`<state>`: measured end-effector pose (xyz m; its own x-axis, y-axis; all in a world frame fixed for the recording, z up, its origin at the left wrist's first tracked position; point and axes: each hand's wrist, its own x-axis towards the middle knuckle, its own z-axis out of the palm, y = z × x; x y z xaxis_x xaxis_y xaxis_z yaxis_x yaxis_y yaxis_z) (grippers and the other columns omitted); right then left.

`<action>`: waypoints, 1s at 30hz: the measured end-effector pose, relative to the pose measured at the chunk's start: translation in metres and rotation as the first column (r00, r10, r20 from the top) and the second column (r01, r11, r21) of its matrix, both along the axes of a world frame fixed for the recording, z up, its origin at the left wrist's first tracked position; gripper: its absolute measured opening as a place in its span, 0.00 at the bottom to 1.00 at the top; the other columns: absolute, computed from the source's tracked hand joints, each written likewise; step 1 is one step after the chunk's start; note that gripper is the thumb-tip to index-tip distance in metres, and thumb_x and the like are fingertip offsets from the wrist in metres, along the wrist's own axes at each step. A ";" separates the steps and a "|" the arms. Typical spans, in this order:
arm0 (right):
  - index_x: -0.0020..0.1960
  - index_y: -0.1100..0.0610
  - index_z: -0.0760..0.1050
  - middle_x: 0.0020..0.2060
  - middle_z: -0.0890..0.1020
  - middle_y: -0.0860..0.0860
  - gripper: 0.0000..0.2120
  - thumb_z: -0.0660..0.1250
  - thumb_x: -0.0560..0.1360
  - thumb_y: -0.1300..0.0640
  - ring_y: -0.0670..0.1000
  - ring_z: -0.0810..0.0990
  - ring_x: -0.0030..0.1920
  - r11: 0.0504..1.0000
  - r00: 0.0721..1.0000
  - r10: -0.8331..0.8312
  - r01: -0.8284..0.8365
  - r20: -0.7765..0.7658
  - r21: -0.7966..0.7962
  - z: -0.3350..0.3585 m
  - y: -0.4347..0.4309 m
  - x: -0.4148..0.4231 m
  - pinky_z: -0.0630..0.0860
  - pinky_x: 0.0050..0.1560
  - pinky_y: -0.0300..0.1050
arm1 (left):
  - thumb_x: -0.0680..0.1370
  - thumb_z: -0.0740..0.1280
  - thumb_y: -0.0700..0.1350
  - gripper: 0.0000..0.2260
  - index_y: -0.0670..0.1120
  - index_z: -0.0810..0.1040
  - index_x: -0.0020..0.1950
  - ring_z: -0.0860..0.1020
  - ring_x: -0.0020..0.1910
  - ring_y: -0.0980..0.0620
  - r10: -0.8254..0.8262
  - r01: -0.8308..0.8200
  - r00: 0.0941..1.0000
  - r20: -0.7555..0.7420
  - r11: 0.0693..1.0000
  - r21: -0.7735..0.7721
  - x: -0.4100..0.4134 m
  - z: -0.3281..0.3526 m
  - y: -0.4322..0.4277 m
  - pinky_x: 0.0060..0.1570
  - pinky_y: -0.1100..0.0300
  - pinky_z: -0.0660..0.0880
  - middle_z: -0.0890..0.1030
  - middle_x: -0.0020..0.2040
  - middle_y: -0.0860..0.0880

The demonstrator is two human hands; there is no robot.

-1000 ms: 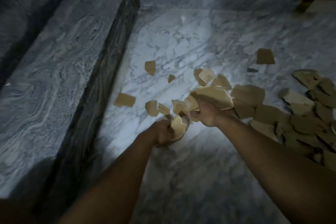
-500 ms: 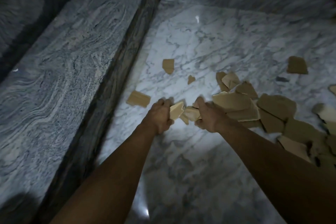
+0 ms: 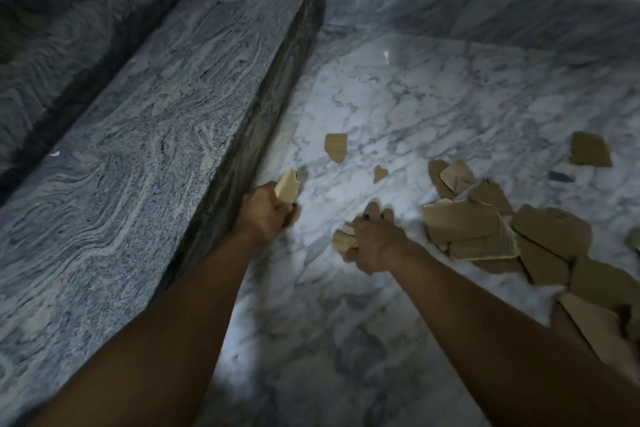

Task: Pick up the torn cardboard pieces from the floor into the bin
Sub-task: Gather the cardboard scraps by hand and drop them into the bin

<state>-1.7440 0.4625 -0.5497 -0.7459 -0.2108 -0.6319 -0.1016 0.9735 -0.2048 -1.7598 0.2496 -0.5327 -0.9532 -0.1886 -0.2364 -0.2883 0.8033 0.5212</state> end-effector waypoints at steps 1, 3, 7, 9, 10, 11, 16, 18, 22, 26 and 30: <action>0.75 0.56 0.60 0.77 0.49 0.61 0.38 0.73 0.73 0.45 0.67 0.55 0.75 0.999 0.999 -0.034 0.034 -0.038 0.008 -0.005 -0.004 0.003 0.66 0.70 0.56 | 0.75 0.71 0.48 0.18 0.41 0.75 0.60 0.79 0.54 0.39 -0.004 0.003 0.999 0.033 1.000 0.013 0.001 -0.004 -0.002 0.44 0.60 0.69 0.81 0.55 0.38; 0.75 0.56 0.59 0.76 0.53 0.63 0.39 0.74 0.73 0.46 0.66 0.64 0.71 0.992 0.991 -0.121 0.119 -0.060 -0.035 -0.011 -0.005 0.005 0.69 0.66 0.53 | 0.73 0.72 0.56 0.24 0.43 0.73 0.61 0.79 0.54 0.39 0.014 -0.020 0.994 0.105 0.998 0.060 0.003 -0.010 -0.004 0.45 0.60 0.70 0.79 0.55 0.40; 0.75 0.60 0.58 0.66 0.71 0.62 0.43 0.78 0.69 0.50 0.60 0.75 0.60 0.912 0.938 -0.347 0.336 -0.003 -0.234 -0.017 0.000 0.005 0.75 0.60 0.51 | 0.73 0.74 0.42 0.13 0.42 0.79 0.56 0.79 0.48 0.49 0.004 -0.013 0.997 0.071 0.993 0.119 0.002 -0.009 -0.007 0.37 0.67 0.69 0.81 0.47 0.45; 0.68 0.60 0.68 0.61 0.76 0.60 0.35 0.79 0.68 0.50 0.58 0.78 0.57 0.897 0.921 -0.390 0.380 0.001 -0.225 -0.018 0.000 0.005 0.77 0.57 0.49 | 0.71 0.73 0.36 0.12 0.41 0.83 0.54 0.80 0.45 0.51 0.018 -0.026 0.998 0.063 0.992 0.122 -0.001 -0.007 -0.011 0.31 0.72 0.67 0.84 0.47 0.44; 0.65 0.60 0.71 0.60 0.78 0.59 0.33 0.79 0.67 0.47 0.59 0.79 0.58 0.922 0.936 -0.351 0.345 -0.008 -0.175 -0.017 0.000 0.006 0.76 0.56 0.48 | 0.71 0.74 0.37 0.12 0.42 0.84 0.54 0.79 0.43 0.53 0.016 -0.024 0.997 0.075 0.994 0.103 -0.003 -0.007 -0.013 0.32 0.72 0.67 0.85 0.48 0.44; 0.64 0.59 0.72 0.60 0.78 0.58 0.32 0.79 0.67 0.45 0.59 0.78 0.59 0.946 0.953 -0.302 0.298 -0.013 -0.130 -0.015 -0.001 0.007 0.76 0.56 0.48 | 0.70 0.75 0.37 0.12 0.42 0.85 0.53 0.79 0.43 0.55 0.020 -0.029 0.995 0.096 0.995 0.091 -0.005 -0.007 -0.014 0.35 0.71 0.67 0.86 0.48 0.43; 0.69 0.56 0.68 0.65 0.71 0.56 0.31 0.69 0.74 0.39 0.58 0.72 0.66 0.992 0.992 -0.110 0.113 -0.067 0.048 -0.007 -0.005 0.012 0.70 0.63 0.54 | 0.64 0.81 0.38 0.15 0.34 0.84 0.47 0.80 0.47 0.52 -0.034 0.010 0.983 0.178 0.991 0.132 -0.017 -0.010 -0.010 0.38 0.68 0.70 0.84 0.53 0.41; 0.71 0.57 0.66 0.67 0.69 0.57 0.32 0.67 0.75 0.39 0.59 0.69 0.67 0.998 0.998 -0.043 0.046 -0.051 0.050 0.000 -0.002 0.009 0.69 0.64 0.55 | 0.67 0.80 0.44 0.19 0.39 0.84 0.55 0.74 0.66 0.48 -0.127 0.126 0.975 0.181 0.992 0.015 -0.024 -0.012 -0.011 0.53 0.67 0.71 0.75 0.68 0.40; 0.76 0.60 0.55 0.74 0.58 0.61 0.36 0.64 0.78 0.42 0.63 0.62 0.71 0.998 0.971 -0.062 0.064 -0.233 0.002 0.020 0.017 -0.032 0.68 0.65 0.59 | 0.77 0.68 0.54 0.27 0.50 0.67 0.74 0.53 0.77 0.39 -0.308 0.372 0.909 0.281 0.903 -0.214 -0.026 -0.020 -0.012 0.75 0.50 0.56 0.51 0.80 0.43; 0.74 0.63 0.56 0.75 0.56 0.60 0.31 0.63 0.80 0.48 0.64 0.59 0.73 0.999 0.940 -0.028 0.018 -0.341 -0.030 0.017 0.040 -0.078 0.68 0.65 0.61 | 0.78 0.67 0.54 0.28 0.54 0.62 0.76 0.59 0.72 0.39 -0.331 0.391 0.911 0.245 0.881 -0.266 -0.026 -0.028 -0.014 0.71 0.54 0.56 0.57 0.75 0.42; 0.70 0.62 0.61 0.66 0.68 0.58 0.25 0.65 0.78 0.54 0.62 0.70 0.64 0.999 0.905 0.021 -0.038 -0.426 -0.032 -0.010 0.039 -0.079 0.75 0.54 0.56 | 0.75 0.70 0.55 0.32 0.55 0.61 0.76 0.65 0.71 0.41 -0.281 0.343 0.920 0.272 0.915 -0.214 -0.026 -0.028 -0.014 0.66 0.55 0.62 0.66 0.72 0.39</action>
